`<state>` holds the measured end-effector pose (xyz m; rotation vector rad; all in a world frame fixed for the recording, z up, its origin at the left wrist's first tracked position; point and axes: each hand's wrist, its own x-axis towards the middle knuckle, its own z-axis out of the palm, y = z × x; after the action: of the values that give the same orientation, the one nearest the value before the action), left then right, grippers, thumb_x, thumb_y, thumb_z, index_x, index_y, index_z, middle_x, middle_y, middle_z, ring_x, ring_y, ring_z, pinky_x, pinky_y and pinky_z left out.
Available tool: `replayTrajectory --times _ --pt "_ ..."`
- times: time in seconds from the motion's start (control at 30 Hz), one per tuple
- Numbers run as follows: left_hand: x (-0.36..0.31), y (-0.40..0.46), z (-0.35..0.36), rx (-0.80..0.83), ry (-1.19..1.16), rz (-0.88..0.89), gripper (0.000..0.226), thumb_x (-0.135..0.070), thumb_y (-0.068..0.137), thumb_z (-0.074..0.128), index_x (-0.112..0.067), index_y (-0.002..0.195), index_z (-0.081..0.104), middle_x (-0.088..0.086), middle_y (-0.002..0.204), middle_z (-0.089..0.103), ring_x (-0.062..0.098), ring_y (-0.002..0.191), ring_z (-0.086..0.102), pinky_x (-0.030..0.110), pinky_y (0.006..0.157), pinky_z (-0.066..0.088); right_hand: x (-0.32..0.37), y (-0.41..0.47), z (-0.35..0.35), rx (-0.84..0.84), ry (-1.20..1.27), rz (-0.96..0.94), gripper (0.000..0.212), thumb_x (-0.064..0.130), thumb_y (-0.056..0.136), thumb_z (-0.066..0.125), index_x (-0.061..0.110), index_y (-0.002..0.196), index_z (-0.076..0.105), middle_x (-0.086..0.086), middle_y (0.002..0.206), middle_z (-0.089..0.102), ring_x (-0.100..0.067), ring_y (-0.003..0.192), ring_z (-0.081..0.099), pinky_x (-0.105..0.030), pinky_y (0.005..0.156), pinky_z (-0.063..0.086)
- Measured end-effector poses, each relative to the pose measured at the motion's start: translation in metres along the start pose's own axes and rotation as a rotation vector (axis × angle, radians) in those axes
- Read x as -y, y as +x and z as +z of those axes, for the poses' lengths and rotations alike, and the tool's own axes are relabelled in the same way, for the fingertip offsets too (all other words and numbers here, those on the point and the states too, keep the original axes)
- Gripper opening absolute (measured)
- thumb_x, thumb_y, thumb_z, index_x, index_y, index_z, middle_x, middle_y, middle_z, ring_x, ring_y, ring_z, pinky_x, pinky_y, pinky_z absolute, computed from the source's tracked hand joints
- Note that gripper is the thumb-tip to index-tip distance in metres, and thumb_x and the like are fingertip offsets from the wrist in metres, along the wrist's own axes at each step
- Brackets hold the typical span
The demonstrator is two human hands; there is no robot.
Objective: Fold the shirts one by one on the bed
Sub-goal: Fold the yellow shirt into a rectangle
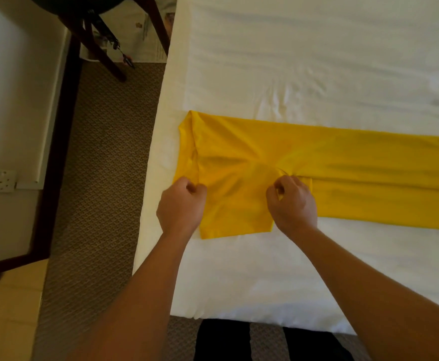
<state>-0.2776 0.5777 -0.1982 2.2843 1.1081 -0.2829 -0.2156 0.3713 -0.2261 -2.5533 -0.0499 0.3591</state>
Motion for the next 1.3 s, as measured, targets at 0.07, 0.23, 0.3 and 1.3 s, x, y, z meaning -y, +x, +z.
replayTrajectory --times 0.07,0.23,0.3,1.3 --pt "-0.015 0.023 -0.003 -0.026 -0.069 0.074 0.016 -0.035 0.092 0.057 -0.02 0.087 0.061 -0.001 0.084 0.062 0.024 0.079 0.058 0.036 0.061 0.04 0.006 0.022 0.004 -0.009 -0.047 -0.097 0.013 0.02 0.091 0.059 0.009 0.089 0.065 -0.015 0.096 0.063 -0.038 0.091 0.057 -0.043 0.074 0.044" --pt "-0.037 0.088 -0.005 -0.113 0.01 0.159 0.026 -0.039 0.094 0.055 -0.021 0.112 0.063 0.005 0.112 0.059 0.029 0.105 0.056 0.041 0.078 0.043 0.022 0.083 0.008 -0.011 0.029 -0.076 0.019 0.017 0.097 0.056 0.008 0.109 0.067 -0.017 0.113 0.063 -0.04 0.101 0.06 -0.045 0.081 0.047" --pt "-0.046 0.113 -0.007 -0.131 0.067 0.108 0.038 -0.043 0.096 0.053 -0.02 0.126 0.059 0.009 0.126 0.056 0.033 0.118 0.05 0.041 0.084 0.04 0.028 0.106 0.009 -0.022 0.121 0.033 0.025 0.017 0.098 0.054 0.012 0.12 0.064 -0.016 0.117 0.065 -0.037 0.107 0.06 -0.041 0.084 0.046" --pt "-0.018 0.126 0.004 0.083 0.588 0.658 0.057 -0.049 0.1 0.045 -0.025 0.151 0.038 0.003 0.167 0.02 0.032 0.152 0.015 0.055 0.113 0.018 0.05 -0.007 0.057 0.083 -0.259 -0.547 0.034 0.048 0.086 0.058 0.015 0.084 0.062 -0.012 0.084 0.062 -0.035 0.074 0.061 -0.043 0.064 0.046"
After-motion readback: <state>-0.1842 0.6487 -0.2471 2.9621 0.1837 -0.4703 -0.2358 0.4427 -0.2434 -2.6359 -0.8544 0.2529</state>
